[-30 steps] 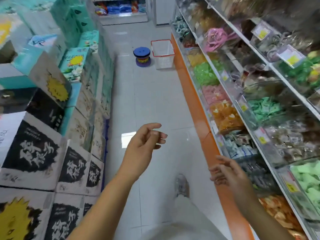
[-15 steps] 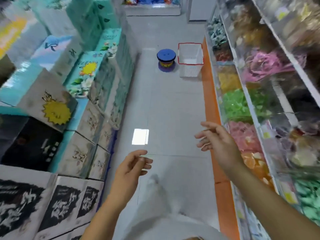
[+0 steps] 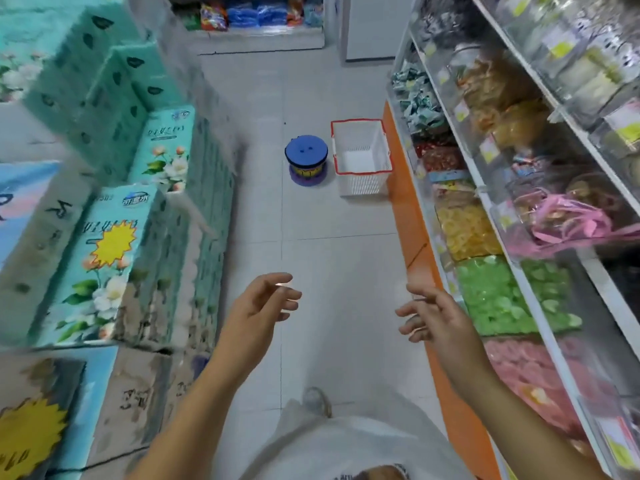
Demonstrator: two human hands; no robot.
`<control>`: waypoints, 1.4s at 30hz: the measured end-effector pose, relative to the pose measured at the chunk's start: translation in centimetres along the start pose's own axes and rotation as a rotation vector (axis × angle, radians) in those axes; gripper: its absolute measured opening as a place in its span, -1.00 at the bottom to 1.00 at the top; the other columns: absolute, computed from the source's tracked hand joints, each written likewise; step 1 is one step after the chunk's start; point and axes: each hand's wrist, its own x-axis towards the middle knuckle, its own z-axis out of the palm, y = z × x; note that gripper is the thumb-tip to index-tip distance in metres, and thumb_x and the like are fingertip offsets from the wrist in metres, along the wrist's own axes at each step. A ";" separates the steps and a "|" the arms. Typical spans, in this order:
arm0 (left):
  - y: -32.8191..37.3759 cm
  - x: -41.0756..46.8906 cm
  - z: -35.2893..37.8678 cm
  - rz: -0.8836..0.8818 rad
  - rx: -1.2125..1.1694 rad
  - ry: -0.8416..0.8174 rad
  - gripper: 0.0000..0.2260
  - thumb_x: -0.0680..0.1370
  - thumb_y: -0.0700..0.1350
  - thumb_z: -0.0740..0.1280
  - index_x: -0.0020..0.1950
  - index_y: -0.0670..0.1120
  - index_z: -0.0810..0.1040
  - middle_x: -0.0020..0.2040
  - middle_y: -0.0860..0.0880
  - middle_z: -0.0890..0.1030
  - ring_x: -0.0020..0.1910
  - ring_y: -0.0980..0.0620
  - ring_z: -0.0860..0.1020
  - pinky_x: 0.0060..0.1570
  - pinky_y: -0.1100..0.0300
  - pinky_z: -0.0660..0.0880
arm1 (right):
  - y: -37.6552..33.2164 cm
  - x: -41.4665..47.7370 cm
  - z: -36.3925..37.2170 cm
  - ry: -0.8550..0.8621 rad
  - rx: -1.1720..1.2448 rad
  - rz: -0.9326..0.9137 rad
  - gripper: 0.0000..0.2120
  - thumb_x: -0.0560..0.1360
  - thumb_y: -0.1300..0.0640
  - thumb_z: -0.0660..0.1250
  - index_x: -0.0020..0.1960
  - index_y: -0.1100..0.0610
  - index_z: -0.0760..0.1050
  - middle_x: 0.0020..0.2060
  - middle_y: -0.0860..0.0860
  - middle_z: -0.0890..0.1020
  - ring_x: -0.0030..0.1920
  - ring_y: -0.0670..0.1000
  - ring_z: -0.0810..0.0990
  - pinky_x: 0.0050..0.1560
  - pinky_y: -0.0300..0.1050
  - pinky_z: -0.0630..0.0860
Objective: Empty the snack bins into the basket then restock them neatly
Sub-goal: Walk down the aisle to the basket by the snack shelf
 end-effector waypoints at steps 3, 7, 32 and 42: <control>4.4 9.1 2.3 0.060 0.013 -0.089 -0.83 0.62 -0.18 0.25 0.11 0.03 0.57 -0.05 -0.02 0.71 -0.07 0.00 0.65 0.01 0.06 0.54 | -1.5 5.3 -0.7 0.084 0.023 0.045 -0.77 0.63 0.30 0.13 0.18 0.15 0.49 -0.12 0.19 0.63 -0.32 0.00 0.57 -0.33 -0.19 0.49; 9.0 20.5 6.3 0.127 0.016 -0.188 -0.81 0.64 -0.19 0.23 0.10 0.06 0.57 -0.06 0.01 0.70 -0.07 0.02 0.64 0.03 0.09 0.55 | -3.2 14.3 -1.5 0.160 0.047 0.089 -0.77 0.63 0.29 0.12 0.19 0.15 0.49 -0.11 0.21 0.63 -0.27 0.10 0.55 -0.25 -0.05 0.46; 20.8 71.9 0.0 -0.153 0.121 -0.087 -0.81 0.64 -0.21 0.23 0.10 0.00 0.59 -0.04 -0.05 0.70 -0.05 -0.04 0.66 0.03 0.06 0.55 | -26.0 72.7 11.0 0.132 0.052 -0.006 -0.72 0.60 0.28 0.15 0.11 -0.05 0.51 -0.12 0.08 0.66 -0.24 0.05 0.58 -0.20 -0.09 0.49; 33.1 94.9 8.3 0.029 0.310 -0.533 -0.81 0.65 -0.20 0.20 0.12 -0.01 0.59 -0.06 -0.02 0.70 -0.07 0.03 0.64 0.01 0.16 0.55 | -27.2 78.4 12.2 0.511 0.208 0.131 -0.79 0.62 0.25 0.18 0.12 0.03 0.52 -0.19 0.09 0.66 -0.30 0.02 0.60 -0.31 -0.17 0.52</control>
